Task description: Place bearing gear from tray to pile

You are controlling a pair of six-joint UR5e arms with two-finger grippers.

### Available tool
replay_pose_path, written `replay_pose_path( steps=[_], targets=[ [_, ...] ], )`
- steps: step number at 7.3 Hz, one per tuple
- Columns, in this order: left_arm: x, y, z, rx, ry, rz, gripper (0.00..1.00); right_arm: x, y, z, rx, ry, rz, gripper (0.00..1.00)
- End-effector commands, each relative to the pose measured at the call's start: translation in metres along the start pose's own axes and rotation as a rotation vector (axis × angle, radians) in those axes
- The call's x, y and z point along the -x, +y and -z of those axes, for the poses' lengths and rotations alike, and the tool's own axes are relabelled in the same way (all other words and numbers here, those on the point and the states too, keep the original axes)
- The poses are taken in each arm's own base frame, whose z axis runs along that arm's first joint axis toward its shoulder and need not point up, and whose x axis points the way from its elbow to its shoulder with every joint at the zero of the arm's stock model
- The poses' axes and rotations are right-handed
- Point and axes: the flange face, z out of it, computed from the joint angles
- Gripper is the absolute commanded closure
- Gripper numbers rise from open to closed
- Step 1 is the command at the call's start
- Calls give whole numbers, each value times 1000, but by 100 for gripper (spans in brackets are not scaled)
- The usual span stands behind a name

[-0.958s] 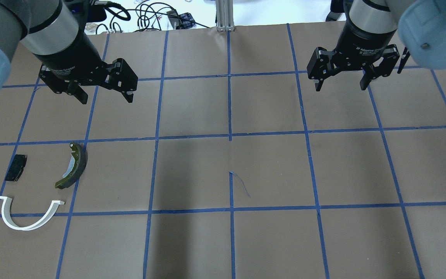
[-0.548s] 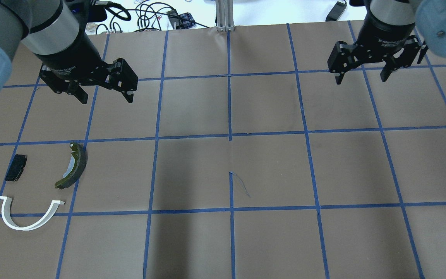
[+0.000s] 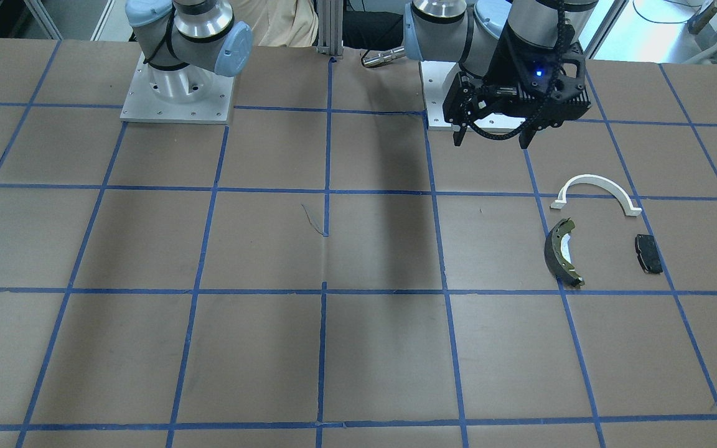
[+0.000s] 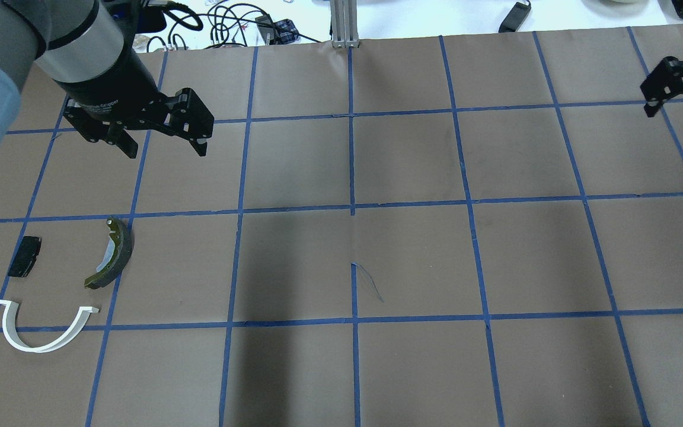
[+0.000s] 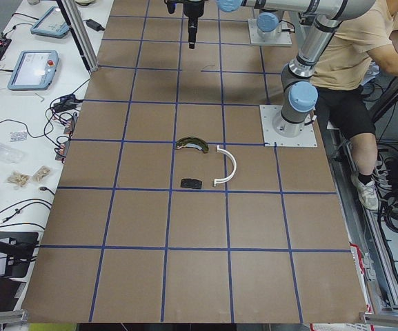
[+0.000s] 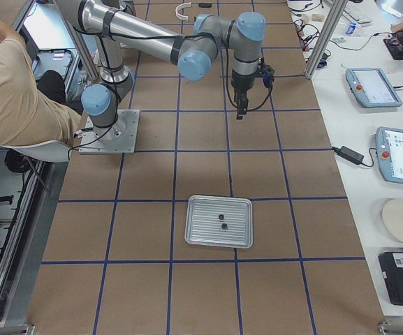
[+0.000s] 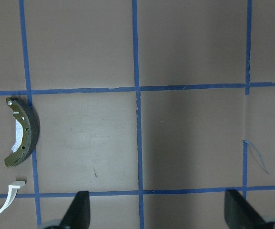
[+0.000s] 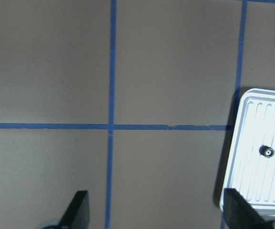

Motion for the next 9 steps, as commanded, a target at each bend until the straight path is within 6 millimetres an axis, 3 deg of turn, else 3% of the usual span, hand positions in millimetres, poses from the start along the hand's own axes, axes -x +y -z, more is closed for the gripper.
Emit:
replay_pose_path(
  steps=[1, 3, 4, 5, 6, 9],
  targets=[
    [-1, 2, 2, -5, 0, -9, 0, -116, 23, -51, 1, 3, 52, 0],
    [-1, 2, 2, -5, 0, -8, 0, -222, 47, -131, -26, 18, 41, 0],
    [-1, 2, 2, -4, 0, -8, 0, -251, 60, -170, -8, -8, -16, 0],
    [-1, 2, 2, -4, 0, -8, 0, -264, 63, -196, 2, -19, -48, 0],
    [-1, 2, 2, -5, 0, -8, 0, -265, 64, -215, 24, -31, -38, 0],
    [-1, 2, 2, -5, 0, -8, 0, -251, 70, -250, 13, -29, -113, 1]
  ],
)
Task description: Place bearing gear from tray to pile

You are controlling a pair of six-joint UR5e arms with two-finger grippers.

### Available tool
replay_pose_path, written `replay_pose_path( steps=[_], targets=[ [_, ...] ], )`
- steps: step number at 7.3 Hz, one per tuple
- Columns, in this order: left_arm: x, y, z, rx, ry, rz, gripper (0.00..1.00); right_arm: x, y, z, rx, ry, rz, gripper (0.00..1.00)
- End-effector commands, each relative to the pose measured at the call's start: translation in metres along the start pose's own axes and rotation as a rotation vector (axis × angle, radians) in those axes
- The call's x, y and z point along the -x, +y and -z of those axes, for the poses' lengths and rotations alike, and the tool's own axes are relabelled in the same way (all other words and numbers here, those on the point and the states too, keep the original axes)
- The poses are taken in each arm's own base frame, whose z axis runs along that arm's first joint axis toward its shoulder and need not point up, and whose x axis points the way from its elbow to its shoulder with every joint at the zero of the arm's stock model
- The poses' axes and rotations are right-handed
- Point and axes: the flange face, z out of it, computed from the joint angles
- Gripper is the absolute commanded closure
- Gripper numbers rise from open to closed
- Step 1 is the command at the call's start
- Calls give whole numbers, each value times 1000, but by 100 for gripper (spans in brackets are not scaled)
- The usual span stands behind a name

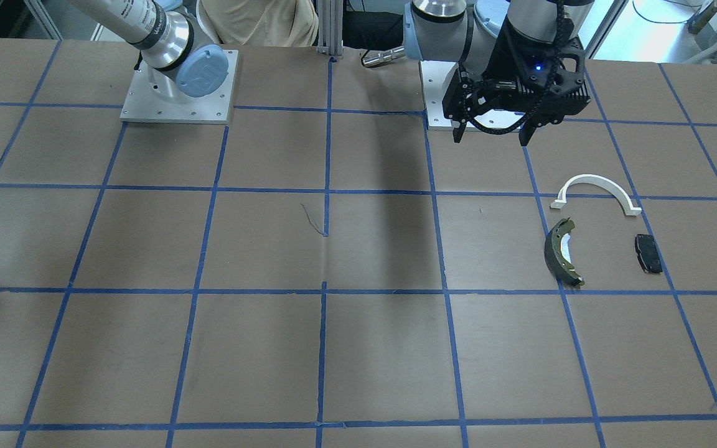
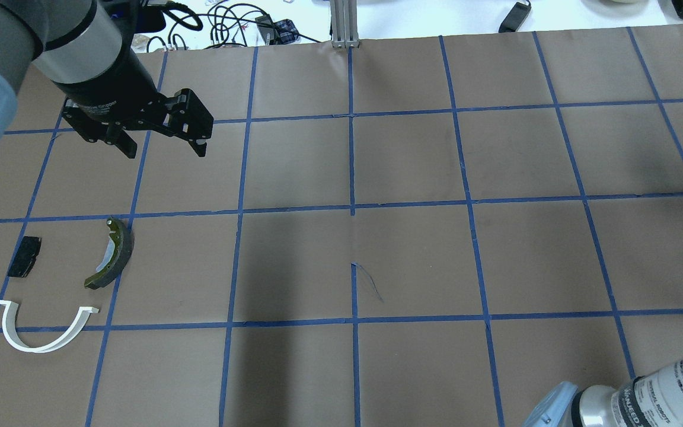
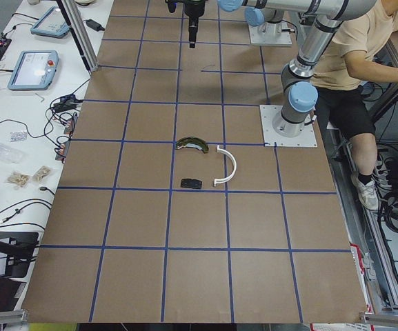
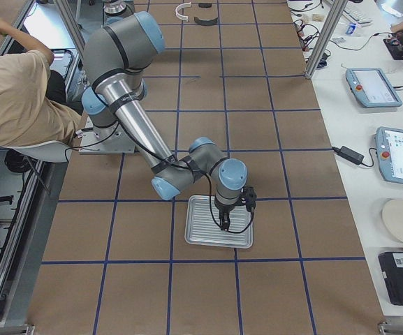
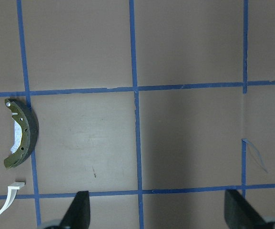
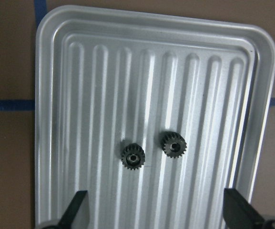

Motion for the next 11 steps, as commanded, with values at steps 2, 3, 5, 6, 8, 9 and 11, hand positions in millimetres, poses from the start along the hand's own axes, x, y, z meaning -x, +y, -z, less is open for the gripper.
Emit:
replay_pose_path(
  steps=[2, 3, 5, 6, 8, 9, 11],
  targets=[
    [0, 0, 0, 0, 0, 0, 0, 4, 1, -40, -42, 41, -96, 4],
    [0, 1, 1, -2, 0, 0, 0, 6, 3, -44, -25, 33, -118, 9],
    [0, 1, 1, -2, 0, 0, 0, 11, 0, -43, -33, 24, -215, 13],
    [0, 1, 2, -3, 0, 0, 0, 10, -1, -43, -34, 25, -214, 24],
    [0, 1, 2, -3, 0, 0, 0, 11, -1, -53, -24, 16, -211, 34],
    [0, 1, 2, -3, 0, 0, 0, 10, -2, -53, -25, 19, -213, 34],
    [0, 1, 2, -3, 0, -2, 0, 10, -2, -52, -29, 20, -213, 43]
  ],
)
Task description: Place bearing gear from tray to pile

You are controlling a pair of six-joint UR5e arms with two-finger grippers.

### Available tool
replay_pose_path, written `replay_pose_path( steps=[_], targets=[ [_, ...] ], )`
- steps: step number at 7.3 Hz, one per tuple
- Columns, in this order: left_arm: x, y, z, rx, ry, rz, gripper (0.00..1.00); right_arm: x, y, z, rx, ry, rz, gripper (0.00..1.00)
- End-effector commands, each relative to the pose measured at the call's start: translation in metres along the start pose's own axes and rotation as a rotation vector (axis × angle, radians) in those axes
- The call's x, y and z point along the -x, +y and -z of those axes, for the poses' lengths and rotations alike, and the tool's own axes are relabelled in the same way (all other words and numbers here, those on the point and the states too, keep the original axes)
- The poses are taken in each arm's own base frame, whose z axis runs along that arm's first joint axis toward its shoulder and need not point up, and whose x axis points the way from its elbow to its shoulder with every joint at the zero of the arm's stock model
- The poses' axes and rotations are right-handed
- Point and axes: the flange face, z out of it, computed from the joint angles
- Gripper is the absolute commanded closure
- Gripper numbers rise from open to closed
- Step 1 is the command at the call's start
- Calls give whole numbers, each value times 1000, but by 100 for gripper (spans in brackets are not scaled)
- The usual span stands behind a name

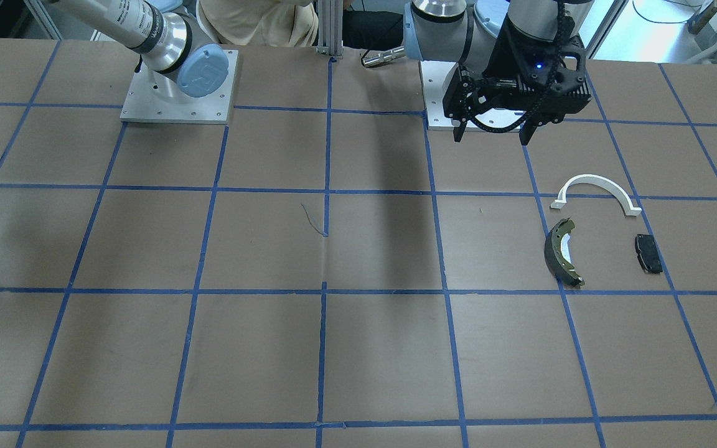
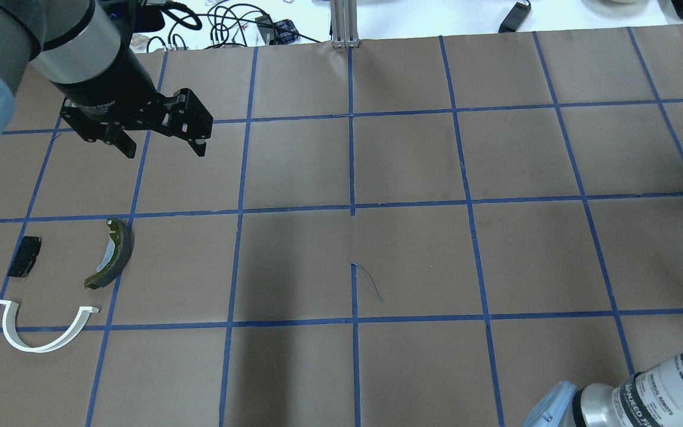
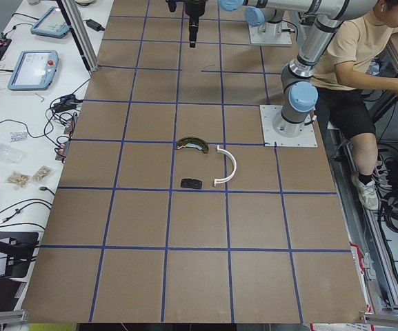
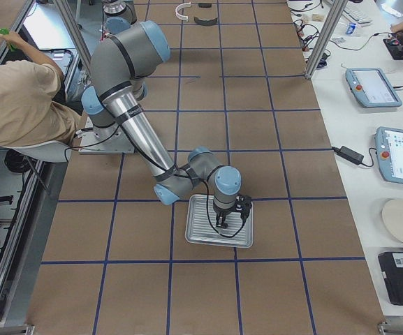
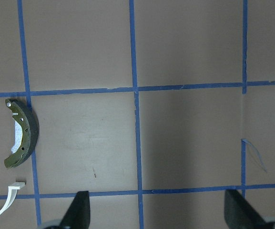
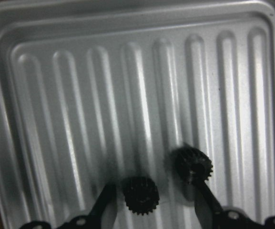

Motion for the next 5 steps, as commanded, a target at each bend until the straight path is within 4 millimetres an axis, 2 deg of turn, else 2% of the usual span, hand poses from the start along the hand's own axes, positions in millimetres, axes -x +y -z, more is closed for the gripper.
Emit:
replay_pose_path(
  steps=[1, 3, 5],
  targets=[
    [0, 1, 1, -2, 0, -1, 0, 0, 0, 1, -2, 1, -2, 48],
    [0, 1, 1, -2, 0, -1, 0, -1, -1, 2, -4, 3, 0, 52],
    [0, 1, 1, -3, 0, -1, 0, 0, -1, 2, -4, 3, 3, 64]
  ],
)
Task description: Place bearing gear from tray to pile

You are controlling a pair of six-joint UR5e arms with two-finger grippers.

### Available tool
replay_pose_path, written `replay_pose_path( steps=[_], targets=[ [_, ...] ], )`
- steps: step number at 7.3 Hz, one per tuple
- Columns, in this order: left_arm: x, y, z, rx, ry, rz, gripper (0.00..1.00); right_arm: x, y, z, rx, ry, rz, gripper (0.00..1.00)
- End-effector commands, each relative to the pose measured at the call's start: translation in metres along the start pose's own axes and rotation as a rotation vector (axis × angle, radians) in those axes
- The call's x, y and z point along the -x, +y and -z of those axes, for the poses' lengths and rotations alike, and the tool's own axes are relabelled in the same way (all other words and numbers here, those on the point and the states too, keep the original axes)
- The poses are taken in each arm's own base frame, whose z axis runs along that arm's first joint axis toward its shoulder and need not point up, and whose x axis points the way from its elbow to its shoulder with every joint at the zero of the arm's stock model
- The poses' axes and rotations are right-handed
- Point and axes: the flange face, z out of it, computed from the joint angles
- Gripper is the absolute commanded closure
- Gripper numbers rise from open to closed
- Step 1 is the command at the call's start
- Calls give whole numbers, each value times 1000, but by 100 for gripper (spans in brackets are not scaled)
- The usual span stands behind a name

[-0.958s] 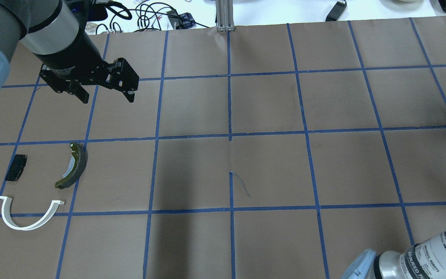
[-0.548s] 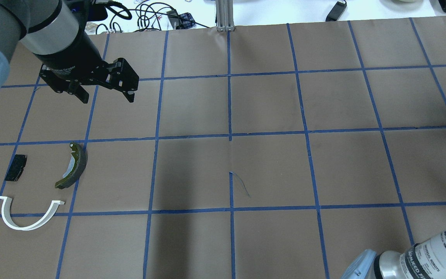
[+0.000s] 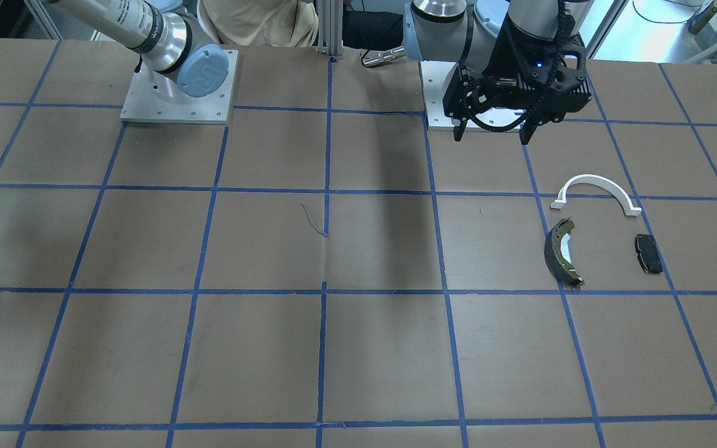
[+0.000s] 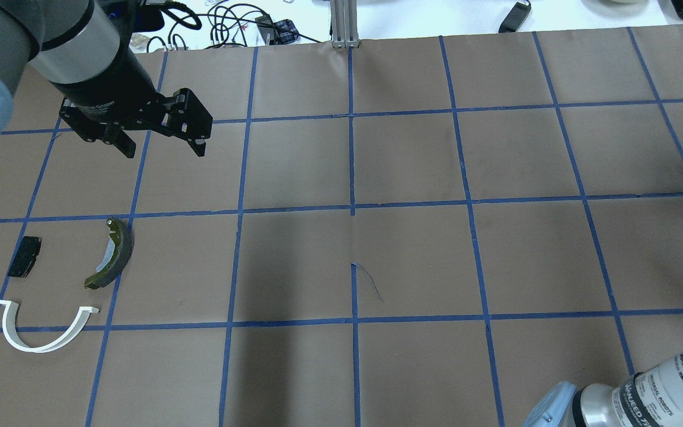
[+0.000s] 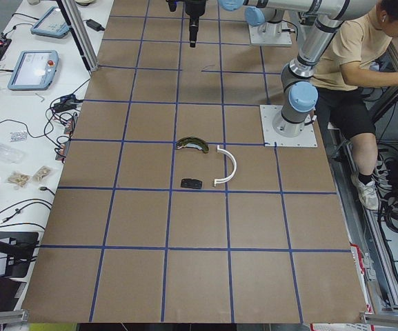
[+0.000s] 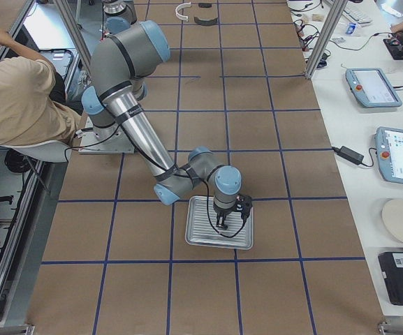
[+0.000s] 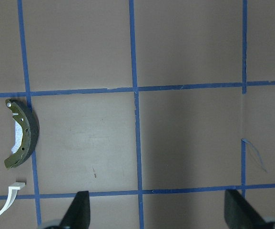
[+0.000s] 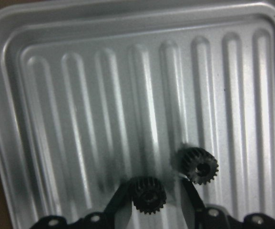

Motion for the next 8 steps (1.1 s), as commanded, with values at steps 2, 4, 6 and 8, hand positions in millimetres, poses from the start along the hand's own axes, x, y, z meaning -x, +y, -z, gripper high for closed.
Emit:
replay_pose_path(
  steps=[2, 4, 6, 8],
  targets=[
    [1, 0, 0, -1, 0, 2, 0, 2, -4, 9, -12, 7, 19, 78],
    [1, 0, 1, -2, 0, 2, 0, 13, -8, 34, -33, 22, 64, 87],
    [1, 0, 1, -2, 0, 2, 0, 67, -15, 86, -32, 13, 137, 89],
    [1, 0, 1, -2, 0, 2, 0, 196, -29, 124, 5, -40, 246, 90]
  ],
)
